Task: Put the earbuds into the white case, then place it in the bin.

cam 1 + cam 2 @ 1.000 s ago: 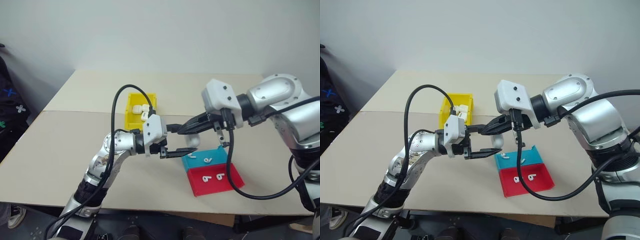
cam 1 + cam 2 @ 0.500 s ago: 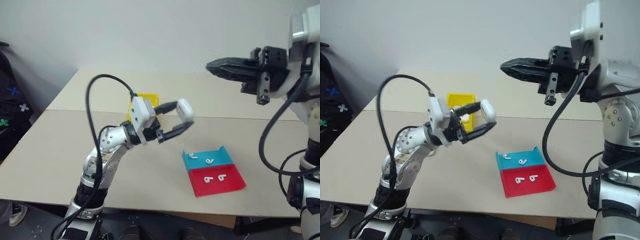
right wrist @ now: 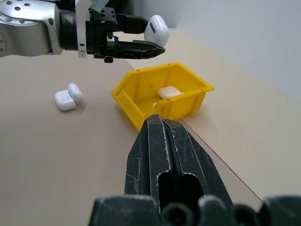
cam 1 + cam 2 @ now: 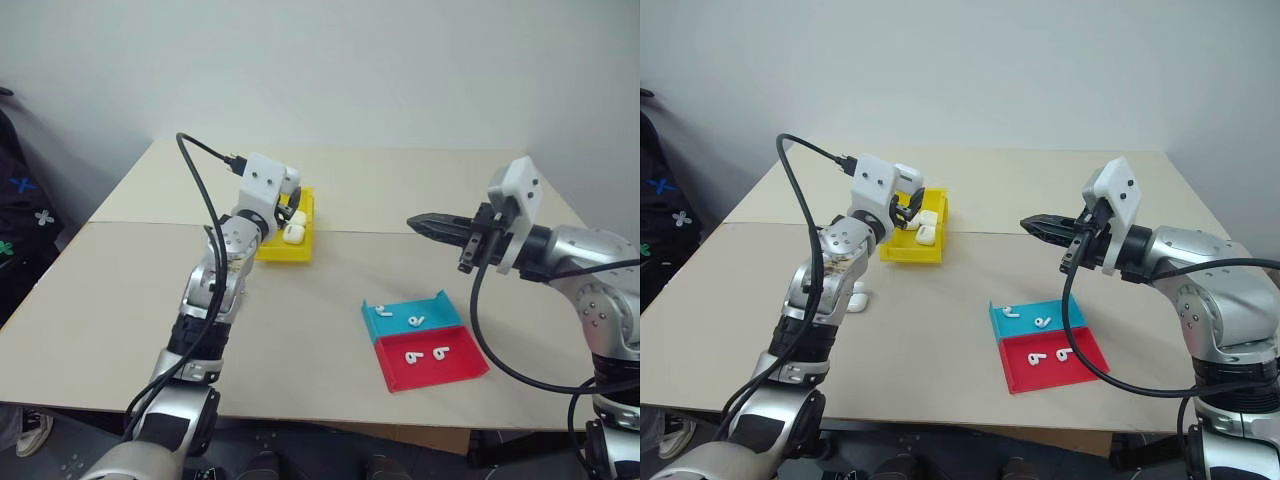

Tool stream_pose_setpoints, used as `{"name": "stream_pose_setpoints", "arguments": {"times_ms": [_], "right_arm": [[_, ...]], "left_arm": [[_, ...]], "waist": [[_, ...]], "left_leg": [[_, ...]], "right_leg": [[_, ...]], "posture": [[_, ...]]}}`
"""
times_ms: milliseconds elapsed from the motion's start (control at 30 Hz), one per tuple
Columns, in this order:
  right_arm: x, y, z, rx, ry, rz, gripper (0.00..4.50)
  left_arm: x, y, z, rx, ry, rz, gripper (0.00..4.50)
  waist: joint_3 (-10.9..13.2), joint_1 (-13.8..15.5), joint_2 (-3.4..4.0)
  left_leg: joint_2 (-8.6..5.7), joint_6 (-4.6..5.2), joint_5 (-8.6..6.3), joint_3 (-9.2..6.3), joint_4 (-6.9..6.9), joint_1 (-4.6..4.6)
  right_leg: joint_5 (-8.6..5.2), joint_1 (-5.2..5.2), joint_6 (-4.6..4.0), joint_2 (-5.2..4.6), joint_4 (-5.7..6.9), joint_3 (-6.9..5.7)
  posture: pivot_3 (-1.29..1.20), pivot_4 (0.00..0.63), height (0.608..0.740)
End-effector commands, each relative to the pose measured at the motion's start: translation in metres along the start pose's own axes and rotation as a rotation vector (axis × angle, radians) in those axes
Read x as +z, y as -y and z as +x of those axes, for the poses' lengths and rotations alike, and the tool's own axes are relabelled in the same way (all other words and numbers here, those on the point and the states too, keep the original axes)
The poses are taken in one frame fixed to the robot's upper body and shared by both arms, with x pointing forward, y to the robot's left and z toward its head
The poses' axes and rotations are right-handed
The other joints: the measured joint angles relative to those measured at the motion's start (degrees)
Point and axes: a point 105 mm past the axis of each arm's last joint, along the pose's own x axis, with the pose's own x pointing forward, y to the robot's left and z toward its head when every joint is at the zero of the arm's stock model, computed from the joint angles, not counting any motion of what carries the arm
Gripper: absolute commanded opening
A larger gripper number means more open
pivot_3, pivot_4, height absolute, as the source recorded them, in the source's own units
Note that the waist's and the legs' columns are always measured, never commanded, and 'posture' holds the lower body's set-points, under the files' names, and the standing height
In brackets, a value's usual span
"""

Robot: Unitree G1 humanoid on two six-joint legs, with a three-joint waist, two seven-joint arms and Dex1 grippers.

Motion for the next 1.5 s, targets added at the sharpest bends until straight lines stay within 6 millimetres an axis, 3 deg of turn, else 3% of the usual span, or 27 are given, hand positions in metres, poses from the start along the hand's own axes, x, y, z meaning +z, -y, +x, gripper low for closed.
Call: {"name": "stream_pose_setpoints", "arguments": {"times_ms": [33, 133, 300, 500, 567, 633, 800, 933, 1200, 1500], "right_arm": [[0.002, 0.005, -0.001, -0.042, -0.03, -0.023, 0.04], [0.002, 0.002, -0.001, -0.039, -0.028, -0.015, 0.04], [0.002, 0.0, -0.003, -0.05, -0.034, -0.01, 0.0], [0.0, -0.002, -0.004, -0.05, -0.047, -0.015, 0.0], [0.0, -0.003, -0.005, -0.049, -0.051, -0.023, 0.0], [0.0, -0.004, -0.008, -0.041, -0.063, -0.045, 0.0], [-0.015, -0.022, -0.031, 0.104, -0.116, -0.201, 0.0], [-0.03, -0.034, -0.053, 0.227, -0.157, -0.367, 0.0], [-0.045, -0.032, -0.093, 0.368, -0.238, -0.425, 0.0], [-0.048, -0.036, -0.12, 0.417, -0.321, -0.43, 3.1]], "left_arm": [[-0.003, 0.0, 0.015, 0.05, -0.025, 0.069, 2.77], [-0.012, 0.0, 0.023, 0.083, -0.058, 0.111, 2.77], [-0.017, 0.004, 0.028, 0.04, -0.083, 0.024, 4.43], [-0.007, 0.009, 0.026, 0.009, 0.003, 0.044, 4.47], [0.01, 0.011, 0.018, -0.071, 0.087, -0.118, 4.47], [0.026, 0.009, 0.004, -0.155, 0.181, -0.235, 4.47], [0.035, 0.011, -0.05, -0.384, 0.279, -0.13, 4.47], [0.028, 0.011, -0.087, -0.504, 0.27, -0.065, 4.47], [-0.004, 0.003, -0.167, -0.763, 0.119, -0.024, 4.47], [-0.021, -0.013, -0.222, -0.872, -0.017, -0.055, 4.5]], "waist": [[0.0, 0.15, 0.0], [0.01, 0.29, -0.02], [0.02, 0.32, -0.04], [0.02, 0.22, -0.04], [0.02, 0.2, -0.04], [0.02, 0.2, -0.04], [0.01, -0.09, -0.01], [0.01, -0.27, -0.02], [0.01, -1.0, -0.01], [0.01, -0.52, -0.01]], "left_leg": [[-0.02, 0.0, 0.0, 0.0, 0.0, -0.02], [-0.06, 0.0, -0.01, 0.0, -0.01, -0.06], [-0.05, 0.0, -0.01, 0.0, -0.02, -0.08], [-0.05, -0.01, -0.01, 0.0, -0.03, -0.06], [-0.05, -0.01, -0.01, 0.0, -0.03, -0.07], [-0.05, -0.01, -0.01, 0.0, -0.03, -0.09], [-0.04, -0.01, -0.01, 0.01, -0.07, -0.02], [-0.03, -0.02, 0.0, 0.03, -0.07, 0.06], [0.07, -0.11, 0.06, 0.08, -0.01, 0.3], [0.12, -0.11, 0.04, 0.15, -0.02, 0.28]], "right_leg": [[0.0, 0.0, 0.0, -0.02, -0.02, 0.0], [0.0, -0.02, 0.02, -0.05, -0.06, -0.02], [0.0, -0.03, 0.02, -0.06, -0.05, -0.04], [0.0, -0.03, 0.02, -0.06, -0.03, -0.04], [0.0, -0.03, 0.02, -0.07, -0.05, -0.03], [0.0, -0.03, 0.02, -0.08, -0.05, -0.03], [0.0, 0.0, 0.02, -0.08, -0.04, -0.01], [-0.04, 0.05, 0.07, -0.08, -0.03, -0.01], [-0.2, 0.19, 0.31, -0.05, 0.05, 0.04], [-0.45, 0.14, -0.08, -0.09, 0.02, 0.03]], "posture": [[0.0, 0.15, 0.74], [0.0, 0.15, 0.74], [0.0, 0.15, 0.74], [0.0, 0.15, 0.74], [0.0, 0.15, 0.74], [0.0, 0.15, 0.74], [0.0, 0.15, 0.74], [0.0, 0.15, 0.74], [0.0, 0.15, 0.74], [0.0, 0.15, 0.74]]}}
